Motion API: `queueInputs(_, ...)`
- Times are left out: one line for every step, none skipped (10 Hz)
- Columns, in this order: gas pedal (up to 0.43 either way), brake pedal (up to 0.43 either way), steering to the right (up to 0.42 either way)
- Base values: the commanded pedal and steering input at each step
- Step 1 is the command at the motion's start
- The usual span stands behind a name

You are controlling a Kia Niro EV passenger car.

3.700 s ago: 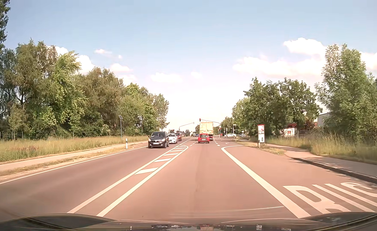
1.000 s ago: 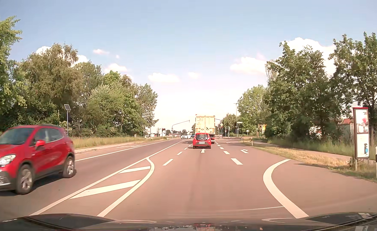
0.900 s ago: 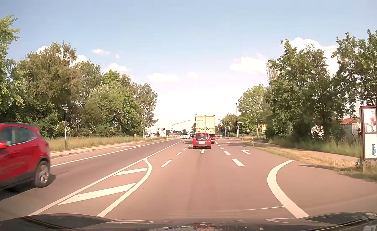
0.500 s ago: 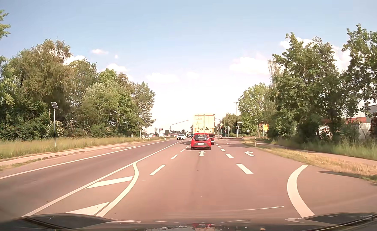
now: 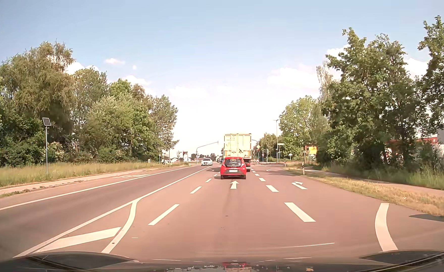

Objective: Follow the waypoints while adhering to traffic rules and regulations

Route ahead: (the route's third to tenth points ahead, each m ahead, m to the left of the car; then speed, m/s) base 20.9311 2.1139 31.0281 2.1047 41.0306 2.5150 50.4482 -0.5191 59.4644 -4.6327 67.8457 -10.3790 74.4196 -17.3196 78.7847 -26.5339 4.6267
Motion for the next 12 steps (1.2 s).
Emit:
queueInputs(0.000,0.159,0.037)
queueInputs(0.000,0.159,0.053)
queueInputs(0.000,0.152,0.068)
queueInputs(0.000,0.146,0.080)
queueInputs(0.000,0.128,0.095)
queueInputs(0.000,0.067,0.106)
queueInputs(0.000,0.018,0.114)
queueInputs(0.000,0.018,0.123)
queueInputs(0.000,0.018,0.130)
queueInputs(0.000,0.024,0.135)
queueInputs(0.000,0.018,0.140)
queueInputs(0.000,0.018,0.143)
